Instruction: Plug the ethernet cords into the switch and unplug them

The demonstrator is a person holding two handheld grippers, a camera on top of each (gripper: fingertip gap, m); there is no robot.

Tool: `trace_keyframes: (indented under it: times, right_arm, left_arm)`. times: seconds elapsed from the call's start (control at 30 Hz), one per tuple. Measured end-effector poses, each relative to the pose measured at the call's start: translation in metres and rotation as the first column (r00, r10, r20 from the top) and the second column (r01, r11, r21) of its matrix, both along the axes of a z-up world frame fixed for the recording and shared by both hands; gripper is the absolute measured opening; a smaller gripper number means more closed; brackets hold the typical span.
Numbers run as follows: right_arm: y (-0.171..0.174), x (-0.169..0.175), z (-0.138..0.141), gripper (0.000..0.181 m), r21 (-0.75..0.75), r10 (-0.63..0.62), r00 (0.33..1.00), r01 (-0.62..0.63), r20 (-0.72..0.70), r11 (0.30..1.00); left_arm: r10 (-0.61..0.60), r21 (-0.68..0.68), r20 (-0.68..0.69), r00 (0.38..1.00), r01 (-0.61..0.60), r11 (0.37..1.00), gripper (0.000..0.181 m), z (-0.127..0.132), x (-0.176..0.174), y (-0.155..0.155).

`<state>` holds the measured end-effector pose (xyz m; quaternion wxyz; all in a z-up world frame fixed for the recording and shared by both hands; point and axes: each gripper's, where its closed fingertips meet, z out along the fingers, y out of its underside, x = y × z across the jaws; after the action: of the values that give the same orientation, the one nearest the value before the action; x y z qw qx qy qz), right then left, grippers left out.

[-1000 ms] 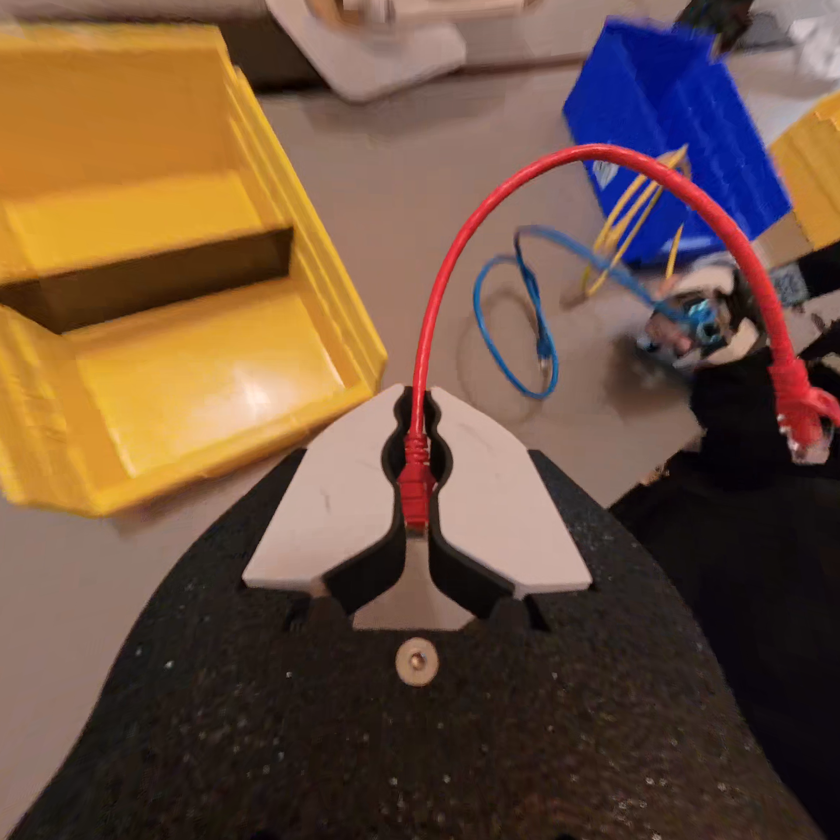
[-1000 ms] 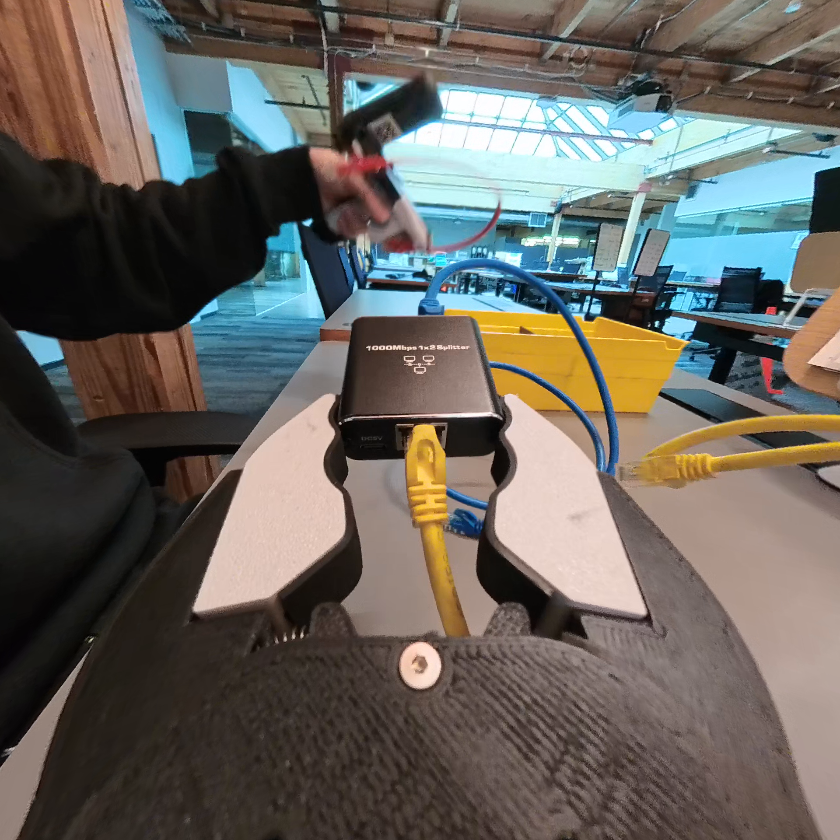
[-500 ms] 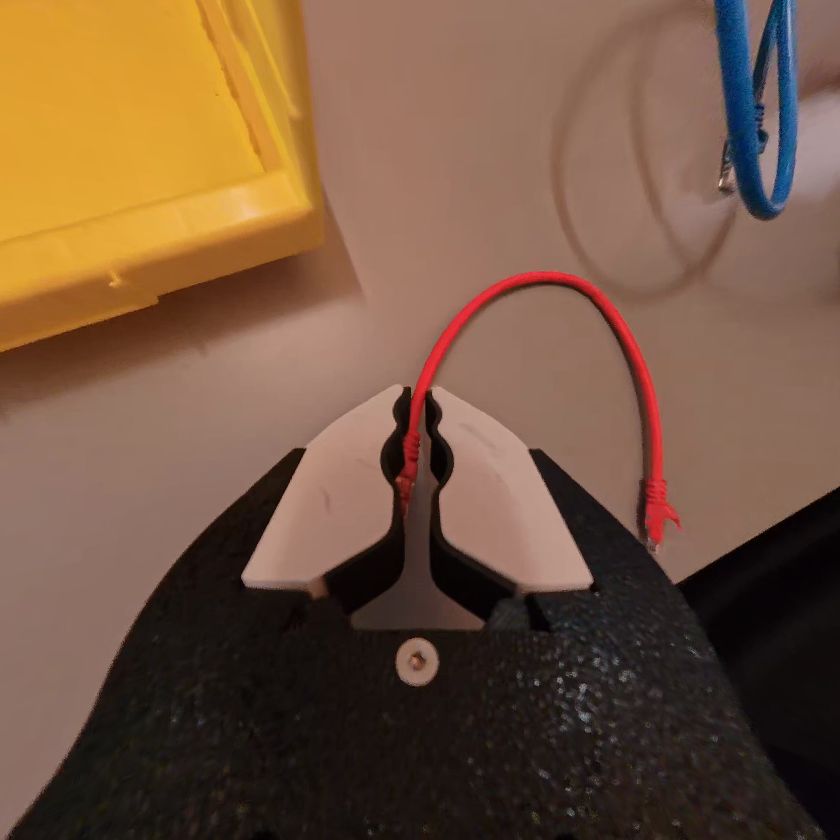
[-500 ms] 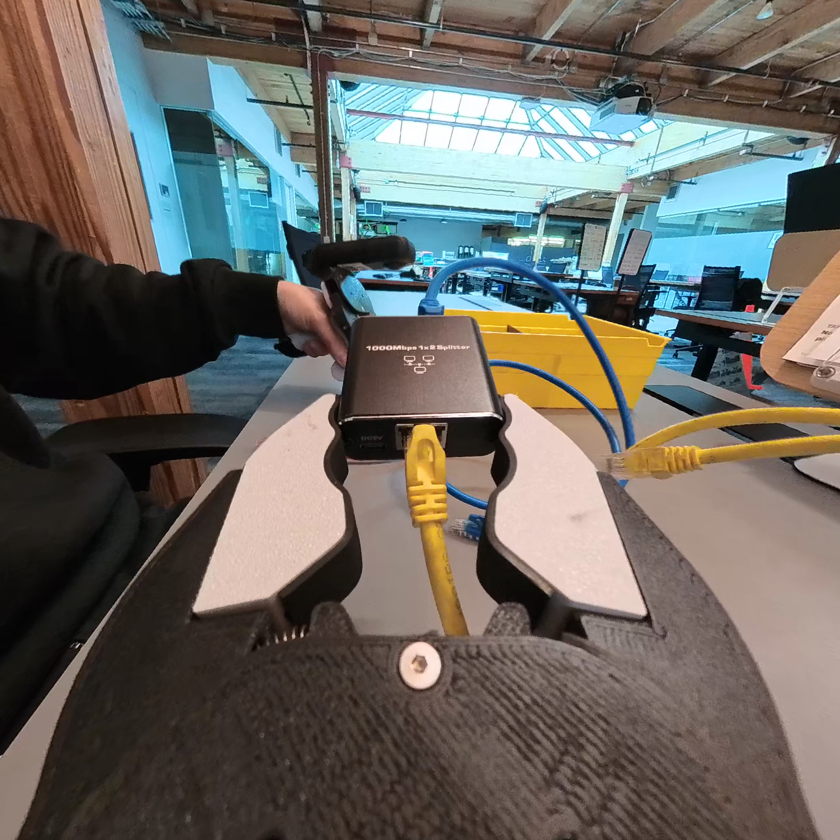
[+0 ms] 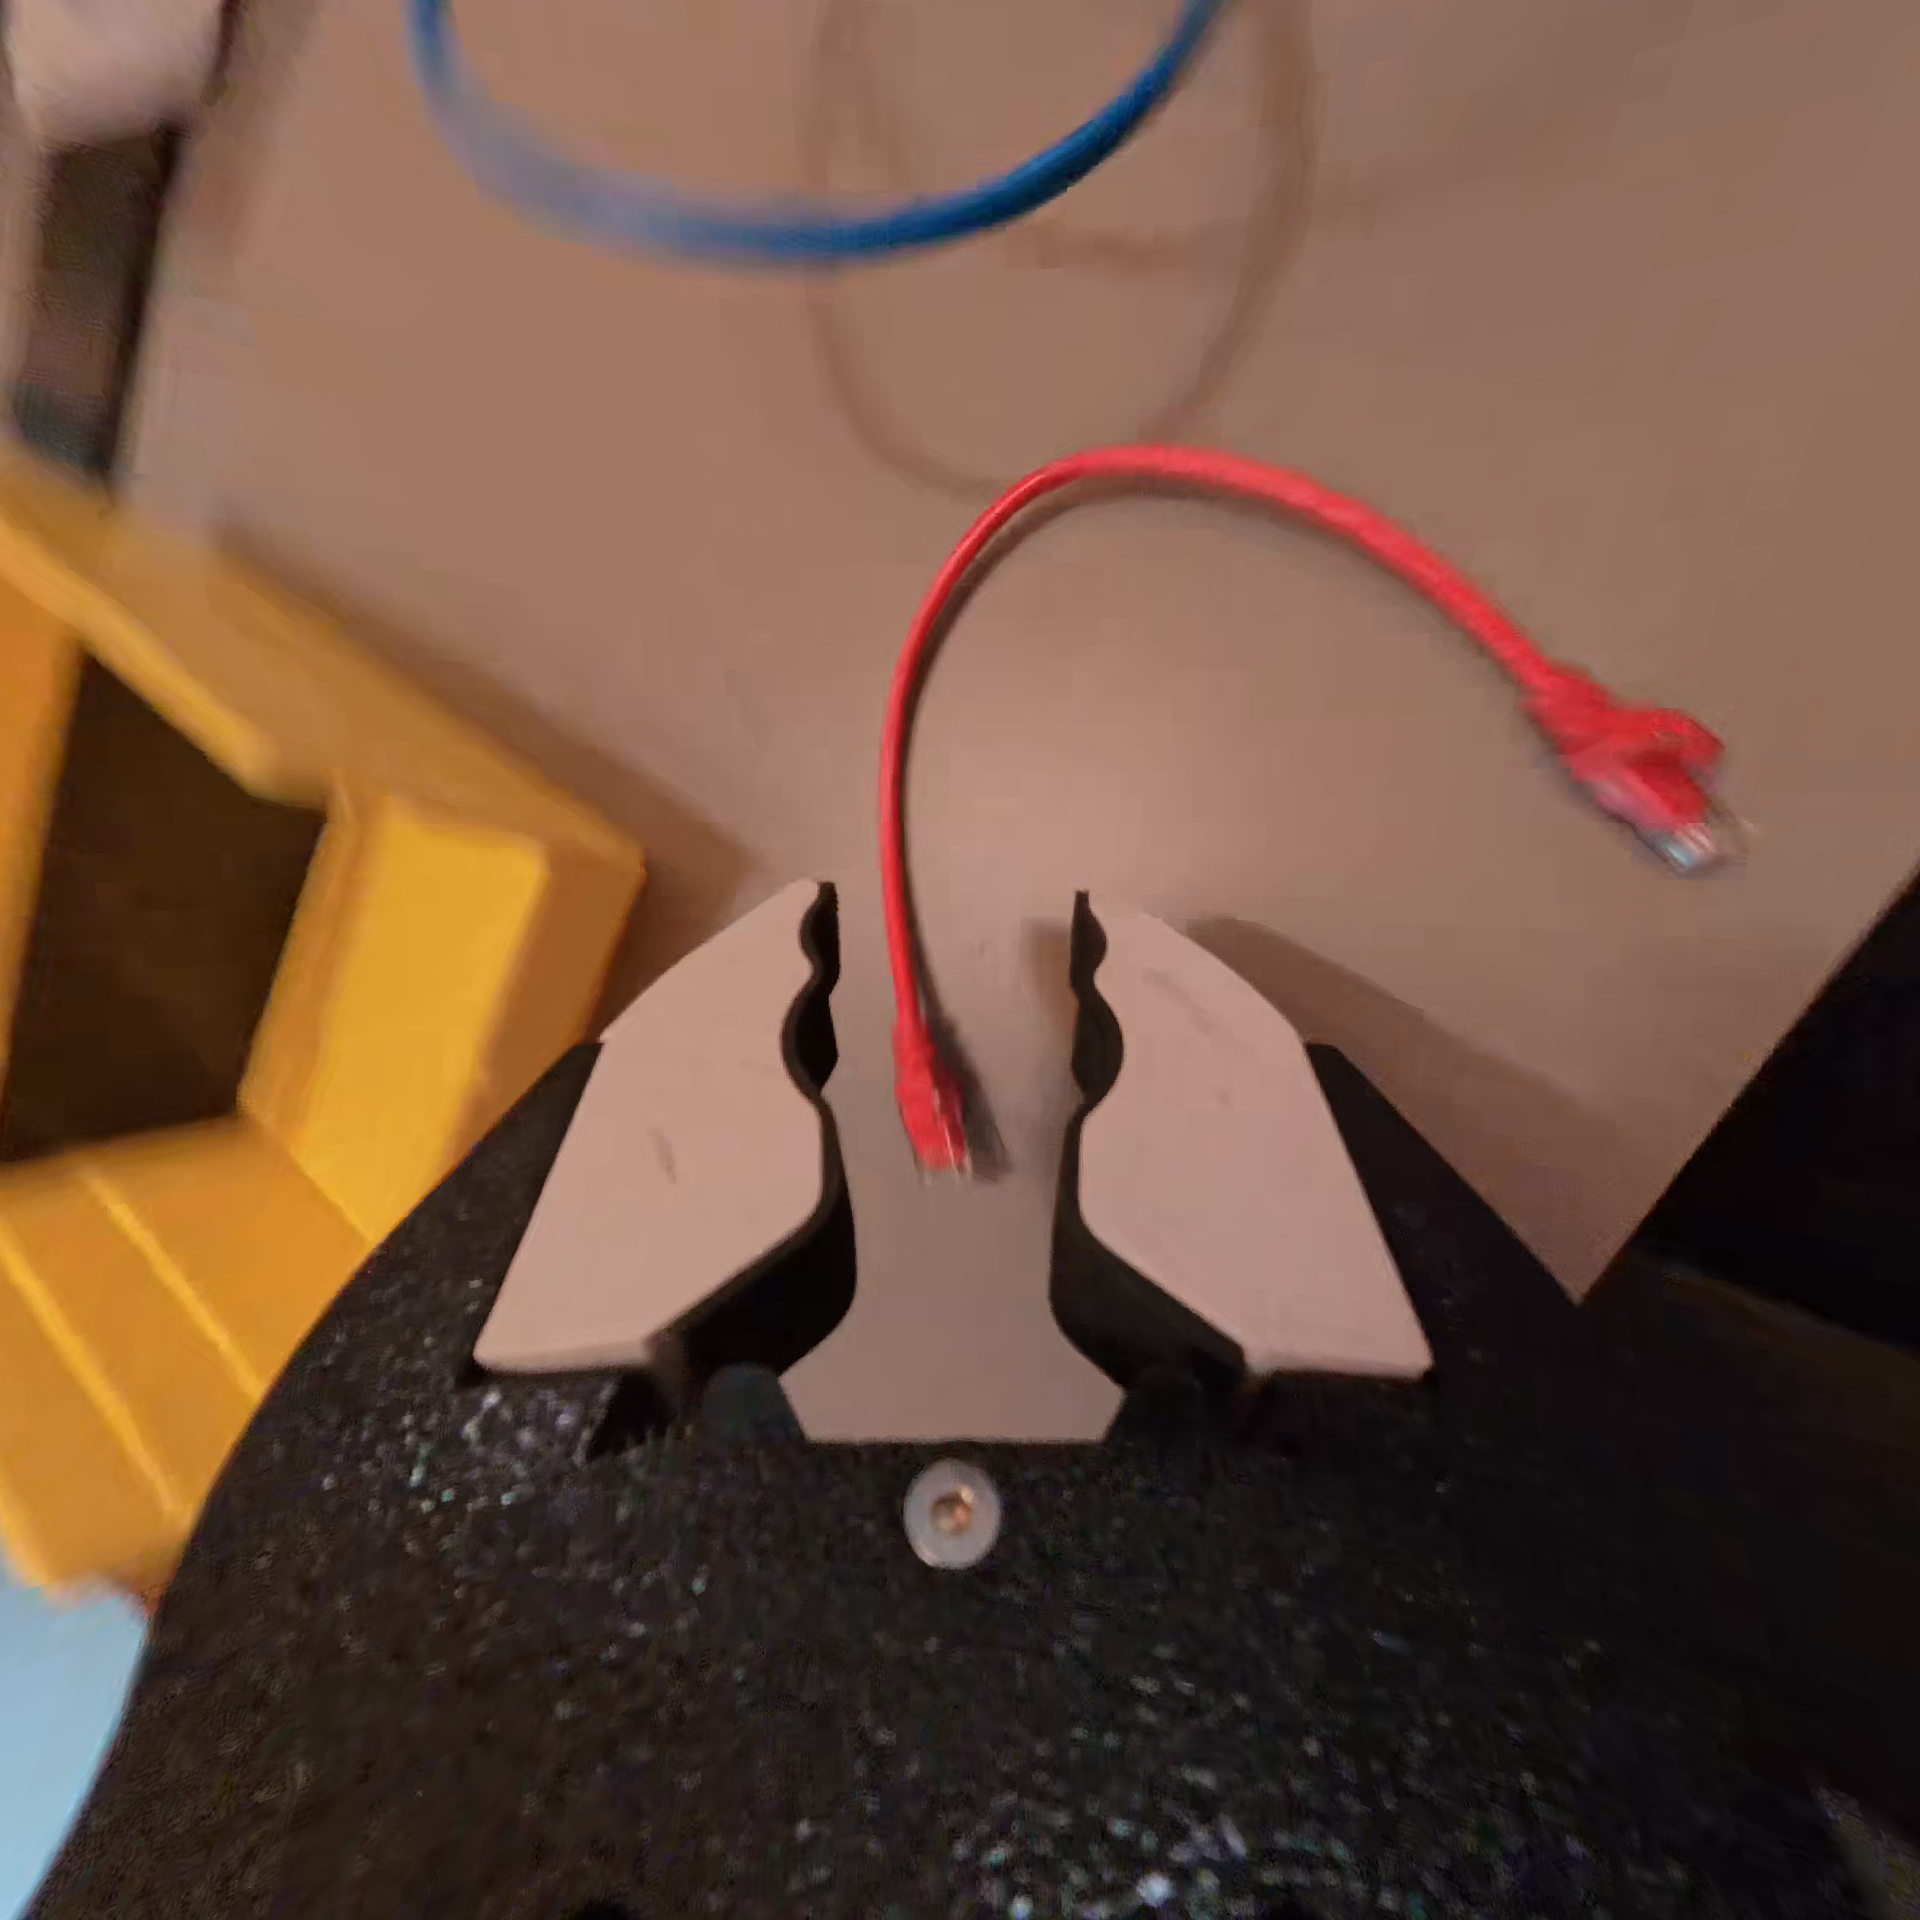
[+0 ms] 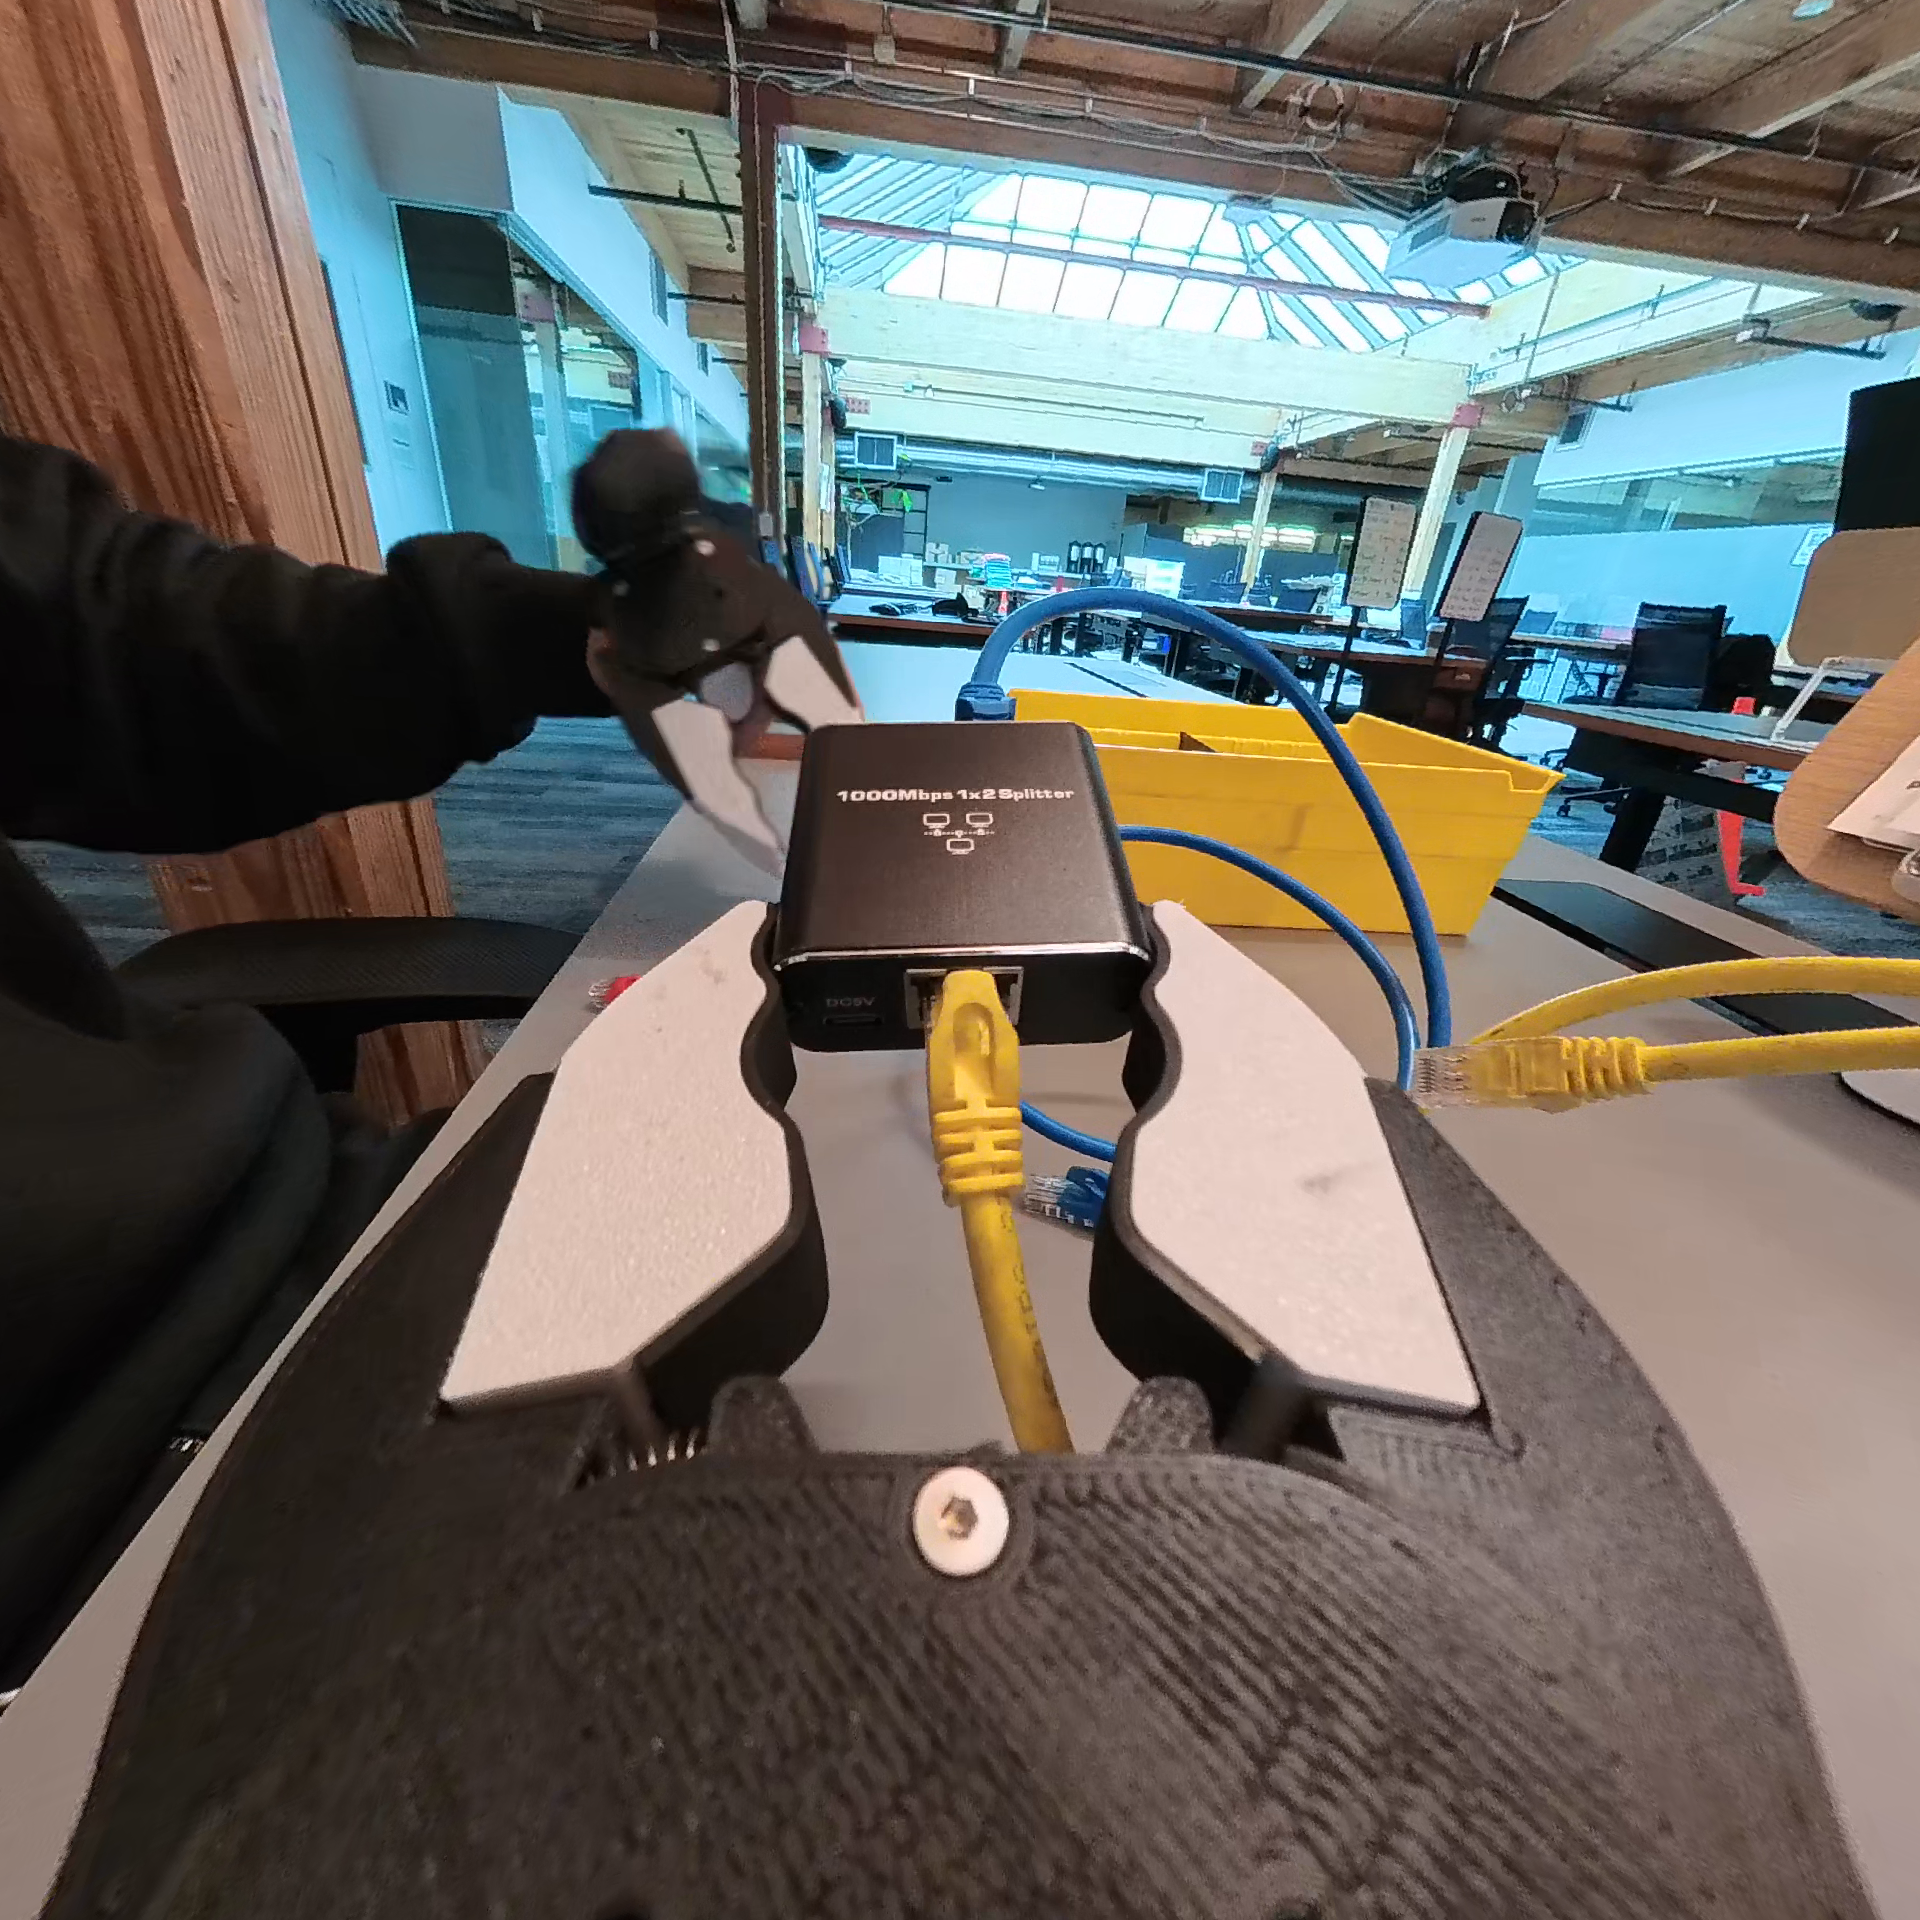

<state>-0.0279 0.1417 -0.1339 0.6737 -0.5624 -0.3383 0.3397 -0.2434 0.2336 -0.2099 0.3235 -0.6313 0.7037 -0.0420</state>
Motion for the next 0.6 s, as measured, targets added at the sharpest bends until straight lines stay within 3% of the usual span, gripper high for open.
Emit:
trace_keyframes:
  times: [0.03,0.1,0.17,0.27,0.4,0.5,0.6]
  right_arm:
    - [0.000,0.000,0.000,0.062,-0.002,0.001,1.000,-0.001,0.000,1.000]
    - [0.001,0.000,0.000,0.062,-0.005,0.001,1.000,-0.001,-0.001,1.000]
    - [0.001,0.001,0.000,0.062,-0.006,-0.002,1.000,0.002,-0.008,1.000]
    - [0.001,0.002,0.001,0.062,-0.010,0.001,1.000,-0.001,-0.021,1.000]
    - [0.001,0.001,0.001,0.062,-0.010,0.008,1.000,-0.008,-0.016,1.000]
    - [0.000,-0.001,0.000,0.062,-0.009,0.011,1.000,-0.011,-0.001,1.000]
    - [0.000,-0.002,-0.001,0.062,-0.006,0.016,1.000,-0.016,0.007,1.000]
  left_arm:
    - [-0.143,0.084,-0.036,0.989,0.145,0.986,0.041,0.001,0.010,-0.012]
    - [-0.351,0.218,-0.156,0.923,0.378,0.900,0.045,0.002,0.030,-0.033]
    - [-0.480,0.230,-0.298,0.825,0.550,0.803,0.050,-0.004,0.045,-0.052]
    - [-0.601,0.165,-0.535,0.593,0.771,0.614,0.049,-0.015,0.054,-0.071]
    - [-0.627,-0.059,-0.723,0.291,0.877,0.476,0.045,-0.036,0.043,-0.077]
    - [-0.655,-0.210,-0.740,0.149,0.875,0.436,0.037,-0.048,0.035,-0.081]
    - [-0.676,-0.225,-0.721,0.155,0.869,0.440,0.034,-0.048,0.047,-0.080]
